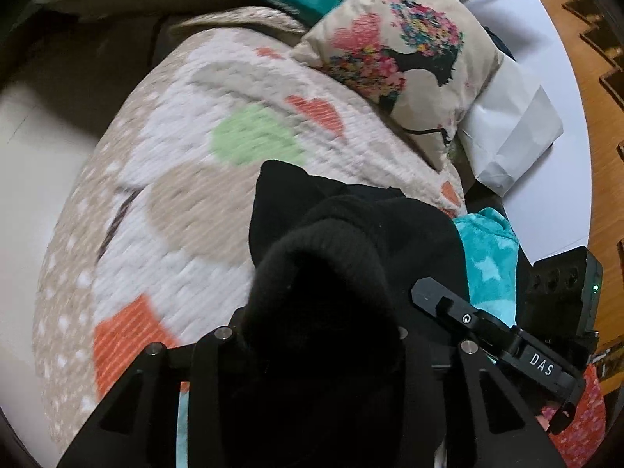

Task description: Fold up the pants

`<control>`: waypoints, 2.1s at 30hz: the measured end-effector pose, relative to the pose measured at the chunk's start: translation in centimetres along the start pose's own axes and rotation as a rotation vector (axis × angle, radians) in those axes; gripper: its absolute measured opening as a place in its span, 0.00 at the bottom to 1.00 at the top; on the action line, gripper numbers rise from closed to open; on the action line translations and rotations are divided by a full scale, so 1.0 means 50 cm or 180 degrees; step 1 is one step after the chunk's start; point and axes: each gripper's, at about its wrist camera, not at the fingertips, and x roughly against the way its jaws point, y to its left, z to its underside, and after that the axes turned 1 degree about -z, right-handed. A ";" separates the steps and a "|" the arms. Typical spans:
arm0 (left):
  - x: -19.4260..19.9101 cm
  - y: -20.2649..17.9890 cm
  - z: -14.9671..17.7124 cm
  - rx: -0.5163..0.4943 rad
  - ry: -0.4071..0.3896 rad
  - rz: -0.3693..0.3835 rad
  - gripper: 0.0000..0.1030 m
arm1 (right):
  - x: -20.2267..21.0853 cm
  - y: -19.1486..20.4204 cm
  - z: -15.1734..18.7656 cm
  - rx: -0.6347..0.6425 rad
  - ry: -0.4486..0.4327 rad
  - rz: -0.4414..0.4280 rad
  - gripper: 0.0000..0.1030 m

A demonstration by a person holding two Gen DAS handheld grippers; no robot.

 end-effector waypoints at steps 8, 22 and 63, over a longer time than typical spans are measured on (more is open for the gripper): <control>-0.087 -0.049 -0.092 -0.0089 0.0051 -0.0128 0.41 | -0.007 -0.060 -0.088 -0.0108 -0.0139 0.0151 0.41; -0.138 0.047 -0.157 0.0483 0.0219 0.0578 0.50 | -0.068 -0.167 -0.109 -0.0317 -0.0122 0.0446 0.74; 0.161 -0.131 0.208 -0.1391 -0.1619 -0.1708 0.91 | 0.169 0.036 0.201 0.0815 -0.0679 0.1258 0.79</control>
